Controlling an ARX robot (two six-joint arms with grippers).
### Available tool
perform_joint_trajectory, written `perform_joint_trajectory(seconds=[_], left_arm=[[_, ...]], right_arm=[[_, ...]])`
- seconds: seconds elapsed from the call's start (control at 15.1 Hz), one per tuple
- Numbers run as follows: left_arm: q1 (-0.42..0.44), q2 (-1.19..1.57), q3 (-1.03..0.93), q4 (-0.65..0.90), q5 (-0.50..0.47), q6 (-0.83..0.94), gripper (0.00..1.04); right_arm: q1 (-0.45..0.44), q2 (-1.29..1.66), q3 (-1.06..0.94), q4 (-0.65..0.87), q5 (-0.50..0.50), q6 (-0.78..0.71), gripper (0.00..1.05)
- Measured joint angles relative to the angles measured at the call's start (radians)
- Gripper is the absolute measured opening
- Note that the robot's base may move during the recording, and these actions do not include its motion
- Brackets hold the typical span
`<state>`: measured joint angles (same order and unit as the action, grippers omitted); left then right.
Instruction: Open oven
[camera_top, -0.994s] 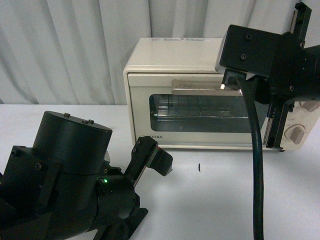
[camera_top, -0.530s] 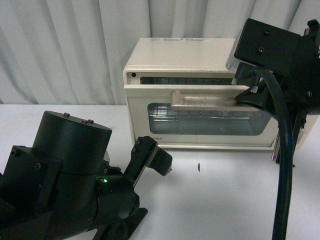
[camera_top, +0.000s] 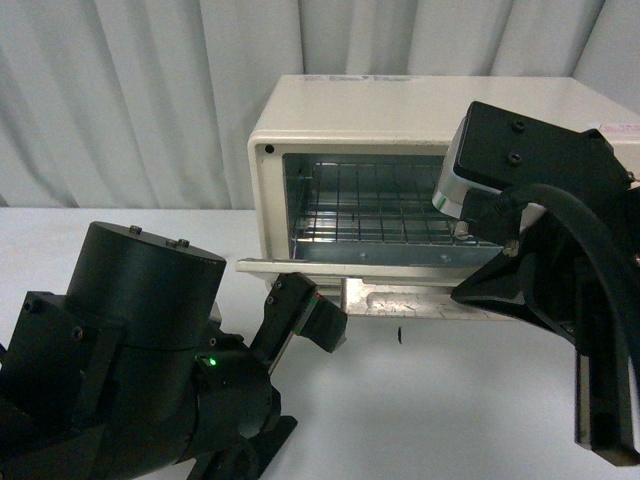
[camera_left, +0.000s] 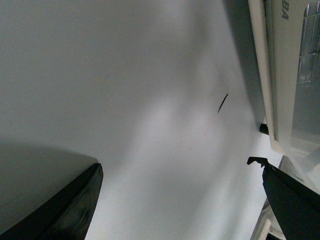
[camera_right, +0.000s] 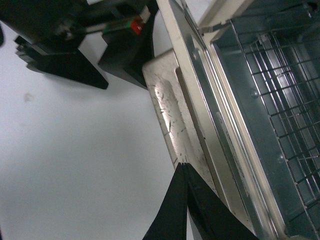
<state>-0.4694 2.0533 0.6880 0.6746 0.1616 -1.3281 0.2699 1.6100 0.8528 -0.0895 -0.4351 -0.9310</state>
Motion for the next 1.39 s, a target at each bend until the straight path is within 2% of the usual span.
perform_joint_trajectory(seconds=[0.4,0.53,0.99,1.06,1.13,1.26,1.33,1.39], left_arm=[[0.0,0.0,0.0,0.0,0.0,0.0,0.98],[0.0,0.0,0.0,0.0,0.0,0.0,0.98],[0.0,0.0,0.0,-0.001,0.0,0.0,0.98],[0.0,0.0,0.0,-0.001,0.0,0.0,0.98],[0.0,0.0,0.0,0.0,0.0,0.0,0.98],[0.0,0.0,0.0,0.0,0.006,0.0,0.98],[0.0,0.0,0.0,0.0,0.006,0.0,0.98],[0.0,0.0,0.0,-0.001,0.002,0.0,0.98]], right_arm=[[-0.011,-0.071,0.062,-0.088,-0.017,-0.024,0.02],[-0.034,-0.077,0.102,-0.065,0.004,-0.037,0.17],[-0.041,-0.092,0.115,-0.066,0.012,-0.039,0.86],[-0.024,-0.092,0.066,0.116,0.093,0.005,0.88],[-0.008,-0.107,-0.037,0.376,0.29,0.145,0.79],[-0.02,-0.169,-0.273,0.731,0.555,0.457,0.61],[-0.05,-0.204,-0.351,0.856,0.624,0.599,0.52],[-0.084,-0.256,-0.407,0.965,0.633,0.732,0.41]])
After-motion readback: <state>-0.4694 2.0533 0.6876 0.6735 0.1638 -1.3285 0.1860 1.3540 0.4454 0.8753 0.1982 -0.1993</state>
